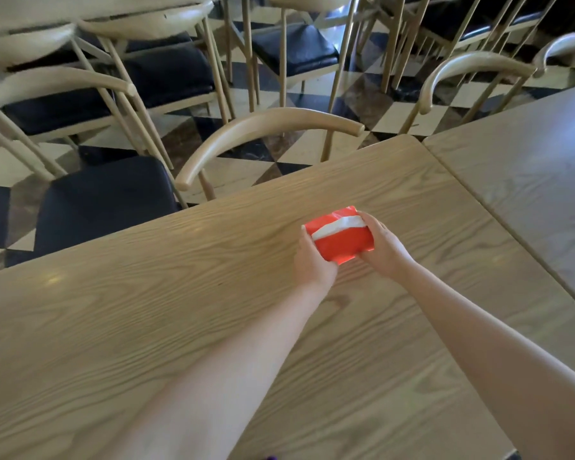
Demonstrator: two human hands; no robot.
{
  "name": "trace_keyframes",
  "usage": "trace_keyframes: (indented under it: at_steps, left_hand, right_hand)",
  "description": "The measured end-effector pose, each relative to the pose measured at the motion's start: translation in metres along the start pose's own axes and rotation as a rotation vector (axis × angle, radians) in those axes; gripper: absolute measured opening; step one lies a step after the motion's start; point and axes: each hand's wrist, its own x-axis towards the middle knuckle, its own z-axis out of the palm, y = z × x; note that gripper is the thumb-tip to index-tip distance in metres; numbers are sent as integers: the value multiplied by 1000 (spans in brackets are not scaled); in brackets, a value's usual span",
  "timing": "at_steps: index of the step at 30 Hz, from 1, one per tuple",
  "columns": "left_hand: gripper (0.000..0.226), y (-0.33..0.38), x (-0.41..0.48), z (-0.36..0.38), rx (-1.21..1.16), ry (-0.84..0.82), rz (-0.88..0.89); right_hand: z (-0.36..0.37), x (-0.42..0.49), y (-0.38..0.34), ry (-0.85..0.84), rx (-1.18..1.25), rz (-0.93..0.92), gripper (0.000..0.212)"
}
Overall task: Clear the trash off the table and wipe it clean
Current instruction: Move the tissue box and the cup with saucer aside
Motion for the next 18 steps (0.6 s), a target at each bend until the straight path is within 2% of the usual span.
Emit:
trace_keyframes:
  at_steps: [2,6,10,13,18]
  left_hand:
    - [87,-1,-2,2,45,15,-4]
    - [84,2,-3,1,45,37,-23]
    - [88,8,-3,-7,80,-12,-30]
    - [89,12,-3,-18,201,-76,-5]
    - [68,20,1,-51,395,-177,28]
  right_hand:
    - [5,0,4,6,9,1,79]
    - [4,2,5,-13,14,-5,82]
    - [-5,3,-2,-81,1,35,85]
    - [-15,2,-15,-164,-40,72,88]
    - [-35,0,-35,-227,-189,93,89]
